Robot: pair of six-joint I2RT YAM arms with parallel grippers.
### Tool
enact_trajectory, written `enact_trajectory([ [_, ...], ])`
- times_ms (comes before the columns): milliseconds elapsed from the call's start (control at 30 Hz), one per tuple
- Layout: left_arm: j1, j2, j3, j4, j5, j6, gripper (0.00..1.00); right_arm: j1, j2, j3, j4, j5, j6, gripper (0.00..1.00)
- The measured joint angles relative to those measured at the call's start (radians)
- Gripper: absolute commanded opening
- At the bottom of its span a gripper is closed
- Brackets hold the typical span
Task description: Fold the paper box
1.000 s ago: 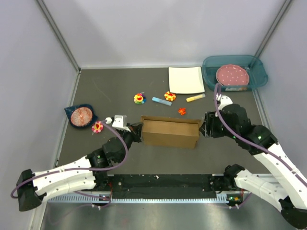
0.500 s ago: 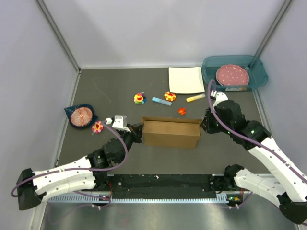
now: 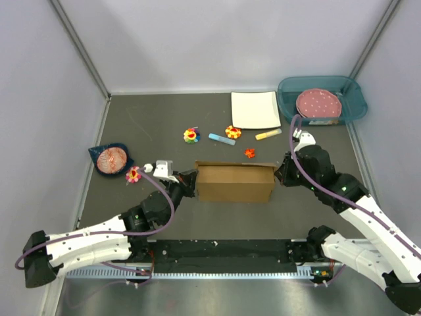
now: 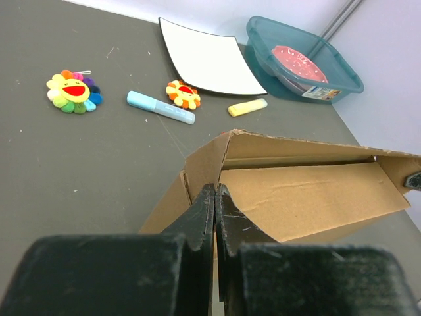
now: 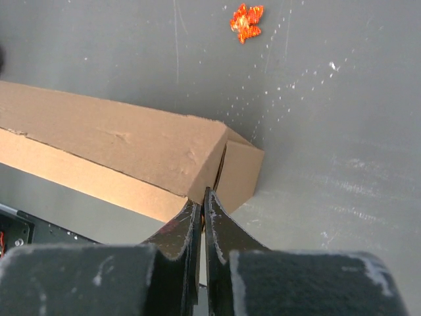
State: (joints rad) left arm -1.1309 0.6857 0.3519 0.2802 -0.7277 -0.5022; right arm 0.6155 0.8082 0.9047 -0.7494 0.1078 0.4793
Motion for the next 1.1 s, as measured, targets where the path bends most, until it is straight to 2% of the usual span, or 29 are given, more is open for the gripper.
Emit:
enact_trajectory([
  [267, -0.005, -0.001, -0.007, 0.011, -0.007, -0.012, 0.01, 0.046, -0.005, -0.03, -0.006, 0.048, 0.057, 0.0],
  [333, -0.007, -0.009, 0.002, -0.01, -0.006, -0.01, 0.04, 0.05, -0.005, -0.03, -0.009, 0.053, 0.064, 0.0],
  [433, -0.014, -0.039, 0.019, -0.075, 0.002, 0.007, 0.14, 0.05, -0.005, -0.029, -0.011, 0.054, 0.07, 0.0],
  [467, -0.018, -0.051, 0.024, -0.1, 0.007, 0.012, 0.2, 0.05, -0.005, -0.029, -0.012, 0.055, 0.072, 0.0],
  [567, -0.027, -0.081, 0.032, -0.18, 0.027, 0.028, 0.29, 0.05, -0.005, -0.029, -0.011, 0.056, 0.075, 0.0],
  [600, -0.031, -0.087, 0.032, -0.207, 0.032, 0.032, 0.35, 0.05, -0.005, -0.029, -0.011, 0.056, 0.075, 0.0],
  [700, -0.034, -0.095, 0.034, -0.246, 0.039, 0.063, 0.41, 0.05, -0.005, -0.029, -0.012, 0.056, 0.075, 0.0],
  [1100, -0.035, -0.064, 0.121, -0.309, 0.031, 0.117, 0.54, 0.05, -0.005, -0.028, -0.015, 0.056, 0.075, 0.0],
])
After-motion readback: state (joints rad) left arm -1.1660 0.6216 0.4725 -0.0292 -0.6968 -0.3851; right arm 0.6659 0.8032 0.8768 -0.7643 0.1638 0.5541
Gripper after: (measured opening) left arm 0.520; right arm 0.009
